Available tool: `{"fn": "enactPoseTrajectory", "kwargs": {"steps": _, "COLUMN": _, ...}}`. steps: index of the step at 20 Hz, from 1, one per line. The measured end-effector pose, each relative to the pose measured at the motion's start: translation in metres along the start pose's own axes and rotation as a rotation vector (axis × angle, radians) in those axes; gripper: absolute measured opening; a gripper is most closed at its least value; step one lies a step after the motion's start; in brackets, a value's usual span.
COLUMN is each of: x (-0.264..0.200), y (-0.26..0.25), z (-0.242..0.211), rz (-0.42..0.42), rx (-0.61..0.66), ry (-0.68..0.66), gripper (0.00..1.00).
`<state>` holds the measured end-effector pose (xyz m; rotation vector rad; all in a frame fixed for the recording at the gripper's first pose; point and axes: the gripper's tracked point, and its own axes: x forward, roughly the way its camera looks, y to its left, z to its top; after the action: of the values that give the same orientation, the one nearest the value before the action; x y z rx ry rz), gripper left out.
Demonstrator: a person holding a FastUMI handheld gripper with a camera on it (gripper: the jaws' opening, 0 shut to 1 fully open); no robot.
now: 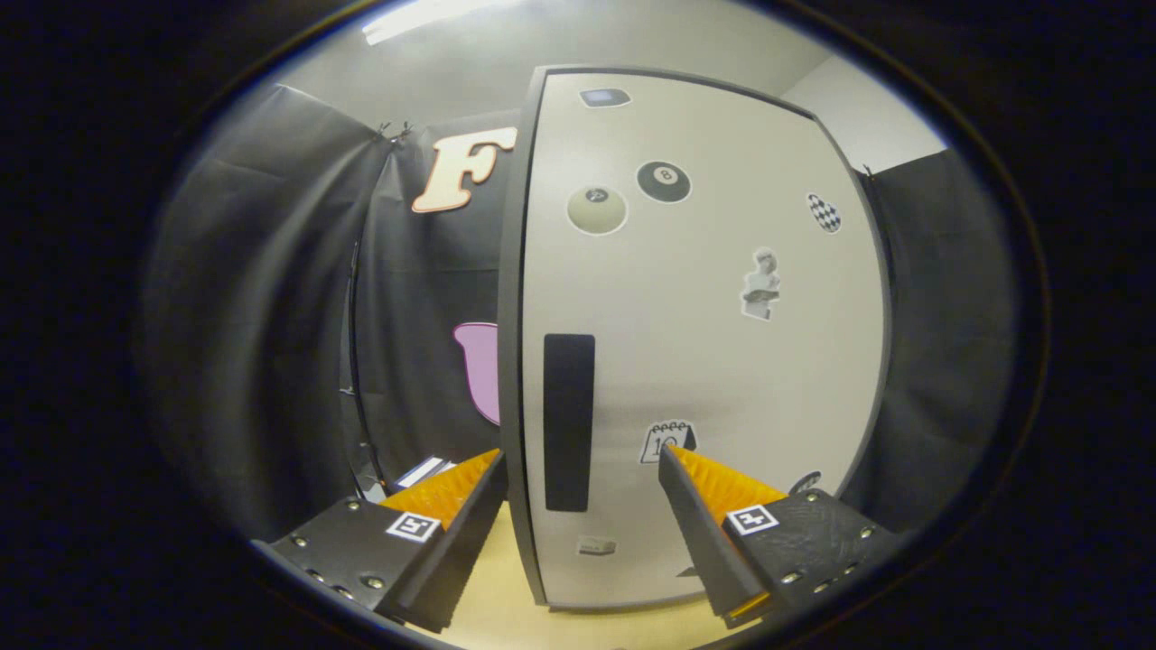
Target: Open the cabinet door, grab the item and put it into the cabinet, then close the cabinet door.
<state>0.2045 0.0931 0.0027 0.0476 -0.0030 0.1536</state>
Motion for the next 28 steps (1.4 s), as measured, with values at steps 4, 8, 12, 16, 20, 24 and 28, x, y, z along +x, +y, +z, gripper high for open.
{"fn": "enactPoseTrajectory", "kwargs": {"steps": 4, "x": 0.02, "y": 0.003, "z": -0.003, "rz": 0.004, "rx": 0.022, "ry": 0.011, "gripper": 0.83}}
{"fn": "enactPoseTrajectory", "kwargs": {"steps": 8, "x": 0.029, "y": 0.001, "z": -0.004, "rz": -0.016, "rx": 0.037, "ry": 0.021, "gripper": 0.67}}
{"fn": "enactPoseTrajectory", "kwargs": {"steps": 12, "x": 0.029, "y": 0.011, "z": -0.009, "rz": 0.014, "rx": 0.097, "ry": 0.062, "gripper": 0.41}}
{"fn": "enactPoseTrajectory", "kwargs": {"steps": 16, "x": 0.034, "y": 0.01, "z": -0.009, "rz": -0.017, "rx": 0.09, "ry": 0.062, "gripper": 0.31}}
{"fn": "enactPoseTrajectory", "kwargs": {"steps": 20, "x": 0.031, "y": 0.009, "z": -0.009, "rz": 0.0, "rx": 0.081, "ry": 0.065, "gripper": 0.23}}
{"fn": "enactPoseTrajectory", "kwargs": {"steps": 24, "x": 0.021, "y": 0.006, "z": -0.008, "rz": -0.012, "rx": 0.058, "ry": 0.045, "gripper": 0.22}}
{"fn": "enactPoseTrajectory", "kwargs": {"steps": 28, "x": -0.005, "y": 0.005, "z": -0.004, "rz": -0.027, "rx": 0.045, "ry": 0.038, "gripper": 0.23}}
